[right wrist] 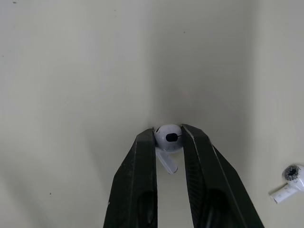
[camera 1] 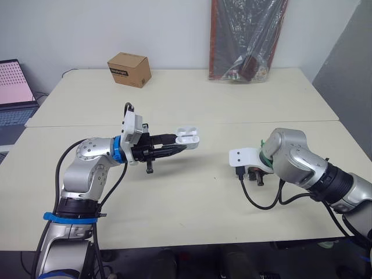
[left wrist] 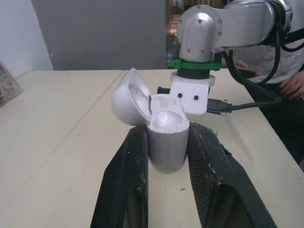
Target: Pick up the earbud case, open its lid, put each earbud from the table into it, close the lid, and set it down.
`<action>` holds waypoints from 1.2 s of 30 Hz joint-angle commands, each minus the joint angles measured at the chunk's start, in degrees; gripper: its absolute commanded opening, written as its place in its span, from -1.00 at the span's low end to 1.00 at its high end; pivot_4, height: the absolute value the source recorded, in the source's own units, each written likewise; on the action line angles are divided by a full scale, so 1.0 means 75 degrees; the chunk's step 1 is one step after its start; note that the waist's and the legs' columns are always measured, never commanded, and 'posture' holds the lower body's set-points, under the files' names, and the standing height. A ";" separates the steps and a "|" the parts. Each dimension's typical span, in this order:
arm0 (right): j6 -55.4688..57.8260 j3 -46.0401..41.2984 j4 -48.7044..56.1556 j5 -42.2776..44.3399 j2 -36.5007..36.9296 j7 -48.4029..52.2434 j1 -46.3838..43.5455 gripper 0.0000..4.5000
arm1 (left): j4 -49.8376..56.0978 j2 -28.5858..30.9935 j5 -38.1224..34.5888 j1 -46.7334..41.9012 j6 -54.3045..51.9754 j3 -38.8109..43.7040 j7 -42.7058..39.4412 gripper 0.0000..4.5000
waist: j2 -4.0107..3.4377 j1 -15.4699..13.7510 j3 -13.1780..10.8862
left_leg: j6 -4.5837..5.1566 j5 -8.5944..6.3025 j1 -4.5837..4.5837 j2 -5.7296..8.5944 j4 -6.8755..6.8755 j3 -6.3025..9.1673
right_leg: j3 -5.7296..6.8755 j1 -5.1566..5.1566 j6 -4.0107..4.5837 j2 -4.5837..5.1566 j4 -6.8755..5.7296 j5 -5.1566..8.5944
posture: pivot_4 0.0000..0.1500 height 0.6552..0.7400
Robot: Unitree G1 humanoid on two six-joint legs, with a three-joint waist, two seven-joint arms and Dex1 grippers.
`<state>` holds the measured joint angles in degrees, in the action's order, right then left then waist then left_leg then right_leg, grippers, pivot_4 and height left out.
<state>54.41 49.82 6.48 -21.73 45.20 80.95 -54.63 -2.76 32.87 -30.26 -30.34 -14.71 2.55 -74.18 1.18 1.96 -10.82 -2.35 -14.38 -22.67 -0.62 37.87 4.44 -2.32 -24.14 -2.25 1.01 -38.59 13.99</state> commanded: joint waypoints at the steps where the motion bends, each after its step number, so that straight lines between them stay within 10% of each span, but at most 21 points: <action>1: -0.0008 0.0043 0.0103 -0.0182 0.0008 -0.0005 0.0033 -0.83 | 0.0186 -0.0011 -0.0103 -0.0031 0.0067 0.0054 0.0018 -0.65 | 0.0000 0.0000 0.0000 | 0.0000 0.0000 0.0000 0.0000 0.0000 0.0000 | 0.0000 0.0000 0.0000 0.0000 0.0000 0.0000 | 1.00 1.00; 13: 0.1280 -0.2342 0.2371 0.1399 0.0241 -0.0147 0.0702 -0.83 | -0.0240 -0.0263 -0.0029 -0.0029 0.0438 0.0100 0.0004 -0.65 | 0.0001 -0.0016 0.0000 | 0.0000 0.0000 -0.0007 0.0001 -0.0001 0.0005 | 0.0003 -0.0003 0.0001 0.0001 -0.0001 0.0000 | 1.00 1.00; 24: 0.2952 -0.7885 0.4051 0.4420 -0.3238 -0.2350 0.2293 -0.83 | -0.1477 -0.0556 0.0289 -0.0476 0.1149 -0.0034 -0.0284 -0.65 | 0.0003 -0.0023 0.0002 | 0.0000 0.0000 -0.0002 0.0002 0.0002 0.0009 | 0.0005 0.0003 0.0002 -0.0002 -0.0012 0.0000 | 1.00 1.00; 36: 0.4075 -0.8448 0.3765 0.4988 -0.5891 -0.5778 0.1158 -0.83 | -0.2213 -0.1401 0.0619 -0.1018 0.1856 -0.0056 0.0119 -0.65 | 0.0001 -0.0012 0.0002 | 0.0000 0.0000 0.0000 0.0004 -0.0003 0.0011 | 0.0003 -0.0005 0.0005 -0.0001 -0.0035 0.0000 | 1.00 1.00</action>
<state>85.16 -13.18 33.48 14.85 1.59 40.33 -44.32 -20.05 22.60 -25.50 -36.72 -2.07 1.82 -73.92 1.19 1.88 -10.80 -2.35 -14.38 -22.68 -0.59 37.85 4.53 -2.30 -24.18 -2.21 1.00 -38.85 13.99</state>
